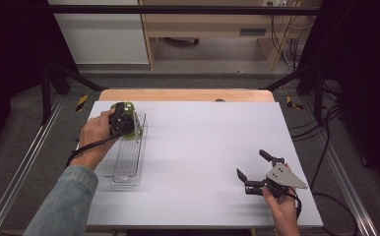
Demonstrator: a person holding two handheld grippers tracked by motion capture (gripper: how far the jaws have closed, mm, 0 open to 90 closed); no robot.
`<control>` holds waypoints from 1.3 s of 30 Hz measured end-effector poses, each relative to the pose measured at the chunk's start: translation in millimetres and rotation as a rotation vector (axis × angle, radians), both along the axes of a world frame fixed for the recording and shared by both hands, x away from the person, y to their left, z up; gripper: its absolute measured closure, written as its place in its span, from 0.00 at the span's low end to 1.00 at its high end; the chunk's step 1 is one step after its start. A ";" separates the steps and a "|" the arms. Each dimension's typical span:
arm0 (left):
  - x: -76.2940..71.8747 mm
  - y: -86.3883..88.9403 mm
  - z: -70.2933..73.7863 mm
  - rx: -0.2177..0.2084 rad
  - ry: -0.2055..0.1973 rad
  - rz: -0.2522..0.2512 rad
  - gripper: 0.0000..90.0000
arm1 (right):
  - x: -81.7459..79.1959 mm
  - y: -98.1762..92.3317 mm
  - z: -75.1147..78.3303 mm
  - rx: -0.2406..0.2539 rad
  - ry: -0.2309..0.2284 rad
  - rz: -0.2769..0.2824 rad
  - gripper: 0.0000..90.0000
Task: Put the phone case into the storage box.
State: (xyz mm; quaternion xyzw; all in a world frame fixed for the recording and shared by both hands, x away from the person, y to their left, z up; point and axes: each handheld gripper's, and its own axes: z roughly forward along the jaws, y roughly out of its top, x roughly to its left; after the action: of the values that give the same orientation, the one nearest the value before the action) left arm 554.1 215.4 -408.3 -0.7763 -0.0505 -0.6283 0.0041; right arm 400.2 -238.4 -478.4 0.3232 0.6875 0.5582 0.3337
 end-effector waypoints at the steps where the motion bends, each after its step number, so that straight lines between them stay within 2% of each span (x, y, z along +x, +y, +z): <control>1: 0.1 0.9 -0.4 0.001 0.007 0.010 0.97 | 0.0 -0.1 0.0 0.000 0.000 0.000 0.03; 25: 1.9 0.7 -3.0 0.023 0.001 0.009 0.97 | 0.1 0.1 -0.3 0.001 0.002 -0.001 0.03; 39: 6.6 0.0 -2.6 0.019 -0.013 0.008 0.97 | 0.3 -0.8 -0.3 0.003 -0.001 -0.002 0.03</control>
State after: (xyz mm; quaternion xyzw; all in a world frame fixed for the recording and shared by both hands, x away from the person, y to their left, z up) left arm 560.7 215.4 -410.9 -0.7718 -0.0477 -0.6339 0.0136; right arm 400.5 -239.2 -478.7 0.3242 0.6860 0.5592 0.3340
